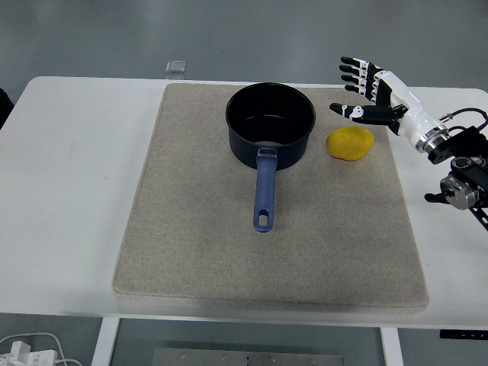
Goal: Put the potato in the blue pot
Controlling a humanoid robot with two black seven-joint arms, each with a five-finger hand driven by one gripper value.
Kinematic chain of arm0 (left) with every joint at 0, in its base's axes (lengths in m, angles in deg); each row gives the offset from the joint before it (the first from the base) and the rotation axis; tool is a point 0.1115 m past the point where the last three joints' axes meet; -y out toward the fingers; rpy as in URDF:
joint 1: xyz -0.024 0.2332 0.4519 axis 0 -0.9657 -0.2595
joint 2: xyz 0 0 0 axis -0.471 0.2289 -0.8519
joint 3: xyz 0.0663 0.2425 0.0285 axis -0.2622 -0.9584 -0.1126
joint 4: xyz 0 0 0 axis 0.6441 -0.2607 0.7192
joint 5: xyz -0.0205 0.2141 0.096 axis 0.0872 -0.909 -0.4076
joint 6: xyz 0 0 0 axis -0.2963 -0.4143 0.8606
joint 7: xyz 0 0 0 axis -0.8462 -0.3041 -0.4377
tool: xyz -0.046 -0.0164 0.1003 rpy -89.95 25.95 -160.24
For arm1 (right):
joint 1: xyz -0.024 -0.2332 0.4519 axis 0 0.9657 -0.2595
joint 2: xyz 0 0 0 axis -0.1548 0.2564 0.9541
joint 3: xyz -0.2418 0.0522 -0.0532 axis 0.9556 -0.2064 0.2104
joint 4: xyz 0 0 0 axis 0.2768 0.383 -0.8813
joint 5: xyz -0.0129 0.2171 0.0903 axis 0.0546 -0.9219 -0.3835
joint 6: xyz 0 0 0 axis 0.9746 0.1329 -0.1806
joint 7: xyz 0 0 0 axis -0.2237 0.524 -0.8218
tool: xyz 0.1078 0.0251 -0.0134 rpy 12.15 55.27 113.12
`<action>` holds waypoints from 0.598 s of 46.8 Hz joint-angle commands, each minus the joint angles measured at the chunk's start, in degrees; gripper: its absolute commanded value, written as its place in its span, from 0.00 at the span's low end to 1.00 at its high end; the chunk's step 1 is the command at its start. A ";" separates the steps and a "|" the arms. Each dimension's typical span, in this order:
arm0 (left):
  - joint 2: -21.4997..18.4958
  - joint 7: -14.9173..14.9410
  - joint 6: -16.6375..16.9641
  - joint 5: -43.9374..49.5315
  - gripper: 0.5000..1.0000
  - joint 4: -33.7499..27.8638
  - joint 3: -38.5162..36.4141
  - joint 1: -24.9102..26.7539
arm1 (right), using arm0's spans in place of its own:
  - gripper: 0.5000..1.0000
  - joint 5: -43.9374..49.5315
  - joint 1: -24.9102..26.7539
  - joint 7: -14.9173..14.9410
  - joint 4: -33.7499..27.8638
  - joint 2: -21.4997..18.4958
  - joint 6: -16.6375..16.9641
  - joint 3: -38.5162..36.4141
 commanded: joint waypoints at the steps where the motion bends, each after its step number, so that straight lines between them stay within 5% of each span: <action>1: 0.00 0.00 0.00 0.00 1.00 -0.06 0.00 0.06 | 0.83 4.06 -0.61 2.69 0.93 1.01 -0.33 2.35; 13: 0.00 0.00 0.00 -0.08 1.00 -0.41 -0.09 -0.03 | 0.83 15.58 -2.45 5.60 1.55 2.06 -0.94 5.17; 28: 0.00 0.00 0.00 0.00 1.00 0.03 -0.09 -0.03 | 0.85 20.07 -6.50 6.48 0.58 3.56 -6.04 13.78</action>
